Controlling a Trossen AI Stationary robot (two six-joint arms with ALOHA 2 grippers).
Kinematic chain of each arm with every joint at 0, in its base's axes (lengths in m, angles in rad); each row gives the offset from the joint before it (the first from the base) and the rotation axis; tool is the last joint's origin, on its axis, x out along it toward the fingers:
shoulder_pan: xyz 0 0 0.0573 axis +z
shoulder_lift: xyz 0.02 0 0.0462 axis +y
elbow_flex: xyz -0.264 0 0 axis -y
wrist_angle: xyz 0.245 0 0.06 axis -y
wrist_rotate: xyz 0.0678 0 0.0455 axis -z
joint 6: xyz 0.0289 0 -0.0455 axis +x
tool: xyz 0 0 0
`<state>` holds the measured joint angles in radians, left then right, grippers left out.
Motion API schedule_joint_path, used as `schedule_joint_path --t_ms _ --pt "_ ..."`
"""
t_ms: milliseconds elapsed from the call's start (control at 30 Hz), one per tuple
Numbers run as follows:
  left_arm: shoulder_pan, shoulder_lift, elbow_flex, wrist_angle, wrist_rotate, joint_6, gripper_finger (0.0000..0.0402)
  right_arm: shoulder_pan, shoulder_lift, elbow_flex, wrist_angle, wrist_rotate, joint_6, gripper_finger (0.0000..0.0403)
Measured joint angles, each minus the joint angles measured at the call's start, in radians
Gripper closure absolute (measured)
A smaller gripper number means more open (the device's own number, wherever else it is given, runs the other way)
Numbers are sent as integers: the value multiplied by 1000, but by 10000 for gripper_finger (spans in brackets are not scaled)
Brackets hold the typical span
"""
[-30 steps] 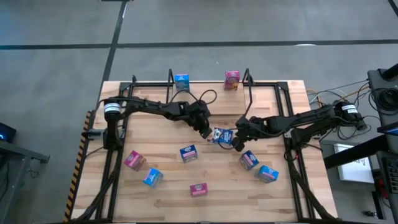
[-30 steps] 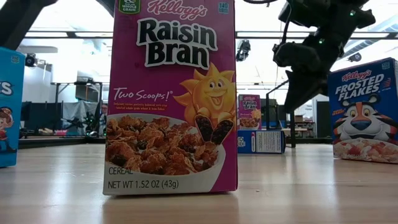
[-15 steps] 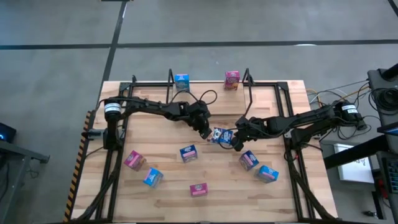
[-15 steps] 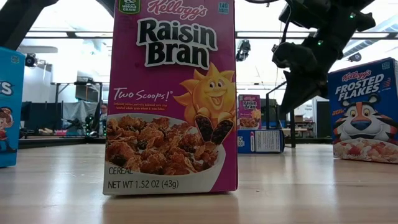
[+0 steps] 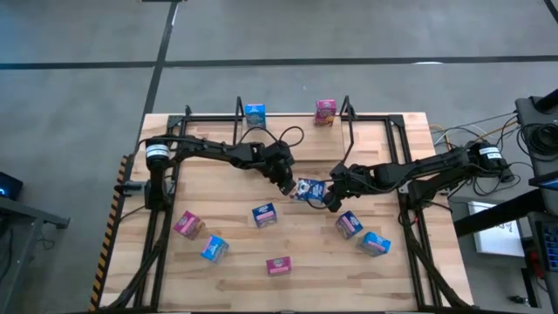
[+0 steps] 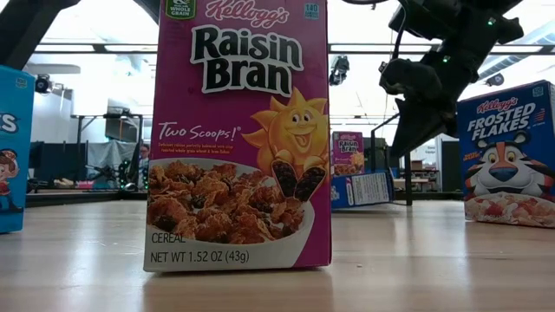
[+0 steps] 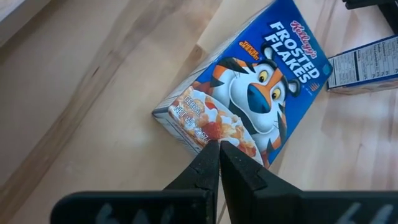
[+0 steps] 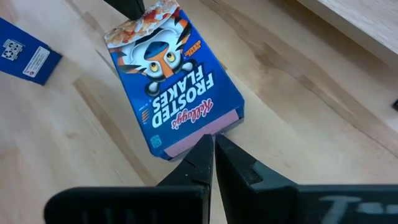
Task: Stack cereal on shelf
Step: Put the top dark blue cereal box on the shelf Adjust the dark blue cereal box
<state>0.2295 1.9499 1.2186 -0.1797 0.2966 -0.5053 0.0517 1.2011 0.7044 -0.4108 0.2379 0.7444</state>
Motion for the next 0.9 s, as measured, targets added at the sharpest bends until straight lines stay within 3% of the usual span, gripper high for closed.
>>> schedule_joint_path --t_ms 667,900 --pt "-1 3 -5 -110 -25 0 401 0 0 0 58 -4 -32 393" --pt "-1 -47 -3 -159 -18 10 401 0 -1 24 54 -9 -72 393"
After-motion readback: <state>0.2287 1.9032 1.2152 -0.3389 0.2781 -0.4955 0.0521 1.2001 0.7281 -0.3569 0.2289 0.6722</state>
